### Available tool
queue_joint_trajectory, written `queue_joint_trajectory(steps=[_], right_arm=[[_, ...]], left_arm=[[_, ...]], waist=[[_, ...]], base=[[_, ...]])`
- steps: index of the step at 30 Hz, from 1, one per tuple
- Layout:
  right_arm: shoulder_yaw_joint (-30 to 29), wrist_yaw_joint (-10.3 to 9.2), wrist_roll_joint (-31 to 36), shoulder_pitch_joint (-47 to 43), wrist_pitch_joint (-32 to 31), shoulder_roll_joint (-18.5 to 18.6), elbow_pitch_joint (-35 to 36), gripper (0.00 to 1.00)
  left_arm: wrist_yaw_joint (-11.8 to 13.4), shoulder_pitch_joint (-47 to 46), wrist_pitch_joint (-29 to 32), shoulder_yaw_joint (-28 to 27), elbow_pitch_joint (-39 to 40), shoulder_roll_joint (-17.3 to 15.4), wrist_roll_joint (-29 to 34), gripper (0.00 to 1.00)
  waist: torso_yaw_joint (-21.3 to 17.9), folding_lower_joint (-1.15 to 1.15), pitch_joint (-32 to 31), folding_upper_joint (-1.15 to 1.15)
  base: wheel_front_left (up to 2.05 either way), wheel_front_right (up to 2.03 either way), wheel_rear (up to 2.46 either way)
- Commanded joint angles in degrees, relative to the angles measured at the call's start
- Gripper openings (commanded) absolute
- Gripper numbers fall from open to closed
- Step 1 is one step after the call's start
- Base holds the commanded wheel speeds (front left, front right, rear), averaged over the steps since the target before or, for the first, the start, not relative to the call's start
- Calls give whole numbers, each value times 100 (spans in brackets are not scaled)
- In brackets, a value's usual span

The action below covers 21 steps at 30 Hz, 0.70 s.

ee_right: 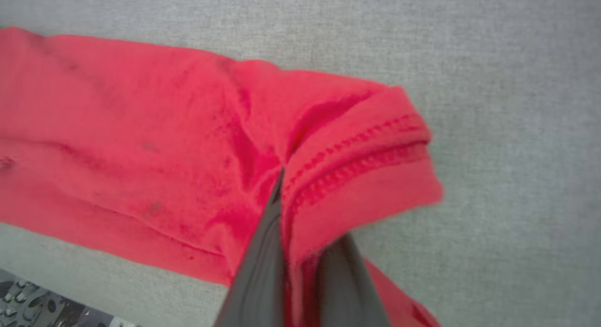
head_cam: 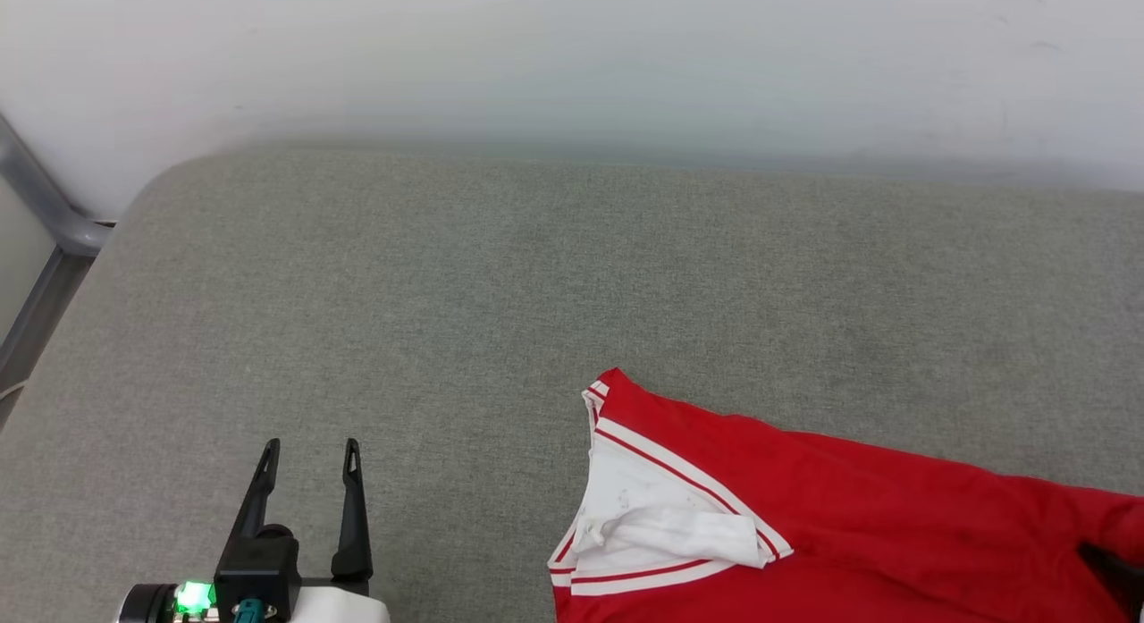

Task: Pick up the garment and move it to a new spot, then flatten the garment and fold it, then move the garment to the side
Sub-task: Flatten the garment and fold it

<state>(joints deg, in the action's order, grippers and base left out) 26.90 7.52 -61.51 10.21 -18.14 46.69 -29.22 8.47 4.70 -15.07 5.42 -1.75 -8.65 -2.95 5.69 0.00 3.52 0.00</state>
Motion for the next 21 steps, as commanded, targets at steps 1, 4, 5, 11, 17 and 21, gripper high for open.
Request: queue_joint_trajectory(steps=[1,4,5,11,17,21], right_arm=[[5,-6,-123,-111,-24,42,221,0],[-38,-6,-392,-254,-96,73,747,0],[-60,-6,-471,-298,-124,79,955,0],[-113,-6,-621,-384,-285,-88,2006,0],[55,-6,-181,26,-603,-503,2533,0],[279,-6,214,427,-843,-934,2571,0]], left_arm=[[-32,83,-12,-10,-14,26,29,100],[-55,98,-12,-36,-20,57,61,100],[-64,109,-12,-46,-19,64,73,100],[-91,119,-12,-67,-13,107,114,100],[-134,-1,-12,-32,-18,155,153,100],[-157,-48,-12,-23,-31,181,175,100]], waist=[[-20,0,-36,0],[-40,0,-79,0],[-49,0,-91,0],[-67,0,-85,0],[-13,0,22,0],[34,0,85,0]], base=[[0,0,0],[0,0,0],[0,0,0],[0,0,0],[0,0,0],[0,0,0]])
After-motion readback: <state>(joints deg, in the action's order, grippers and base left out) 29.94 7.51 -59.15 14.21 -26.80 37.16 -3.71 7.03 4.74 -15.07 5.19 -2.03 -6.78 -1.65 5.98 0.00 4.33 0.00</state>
